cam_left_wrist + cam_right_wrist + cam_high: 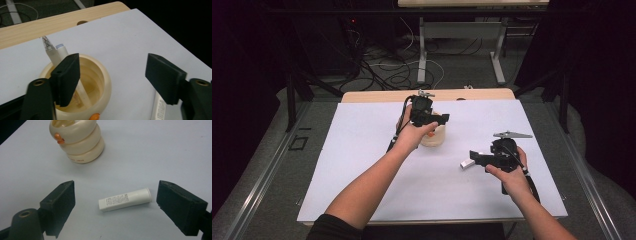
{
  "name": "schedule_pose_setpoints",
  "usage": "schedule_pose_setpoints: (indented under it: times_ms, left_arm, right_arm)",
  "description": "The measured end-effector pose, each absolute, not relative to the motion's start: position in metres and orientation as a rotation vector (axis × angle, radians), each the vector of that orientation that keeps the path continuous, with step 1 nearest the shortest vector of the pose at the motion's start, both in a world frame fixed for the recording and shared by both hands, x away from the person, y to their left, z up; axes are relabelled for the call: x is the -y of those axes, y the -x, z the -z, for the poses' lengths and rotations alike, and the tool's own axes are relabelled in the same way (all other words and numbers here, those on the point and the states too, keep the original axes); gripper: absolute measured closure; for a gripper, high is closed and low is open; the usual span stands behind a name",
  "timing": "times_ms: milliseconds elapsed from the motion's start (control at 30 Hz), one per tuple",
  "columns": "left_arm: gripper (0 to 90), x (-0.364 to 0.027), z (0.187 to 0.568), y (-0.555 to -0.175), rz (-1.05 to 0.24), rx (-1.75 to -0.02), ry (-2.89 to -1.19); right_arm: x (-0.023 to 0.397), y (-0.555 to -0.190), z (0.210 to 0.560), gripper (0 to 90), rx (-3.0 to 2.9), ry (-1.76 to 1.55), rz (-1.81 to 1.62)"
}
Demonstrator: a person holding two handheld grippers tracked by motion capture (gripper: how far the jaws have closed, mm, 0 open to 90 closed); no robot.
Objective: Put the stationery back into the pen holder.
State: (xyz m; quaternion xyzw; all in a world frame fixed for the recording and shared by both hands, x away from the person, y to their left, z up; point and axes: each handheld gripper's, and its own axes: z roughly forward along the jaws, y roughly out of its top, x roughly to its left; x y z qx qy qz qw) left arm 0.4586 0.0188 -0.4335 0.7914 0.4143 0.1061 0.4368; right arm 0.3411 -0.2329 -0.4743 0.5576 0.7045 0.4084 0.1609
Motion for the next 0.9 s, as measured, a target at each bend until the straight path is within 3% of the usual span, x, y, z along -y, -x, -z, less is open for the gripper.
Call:
schedule_pose_setpoints:
  times_ms: [333,533,667,900]
  left_arm:
    - [18.1,-0.021,0.445,-0.442,-0.25,-0.959,-2.01]
    - [21.2,-0.021,0.455,-0.431,-0.238,-0.936,-2.056]
    - [18.4,-0.021,0.462,-0.424,-0.245,-0.938,-2.074]
    - [19.3,-0.021,0.472,-0.415,-0.249,-0.91,-2.088]
  right_arm:
    - [0.239,-0.342,0.473,7.1,-1.994,-1.561,-1.103]
    - [0.243,-0.343,0.474,2.0,-1.997,-1.556,-1.057]
    - [0.247,-0.343,0.474,0.0,-2.0,-1.549,-1.044]
    - [0.256,-0.342,0.477,0.0,-2.036,-1.578,-1.035]
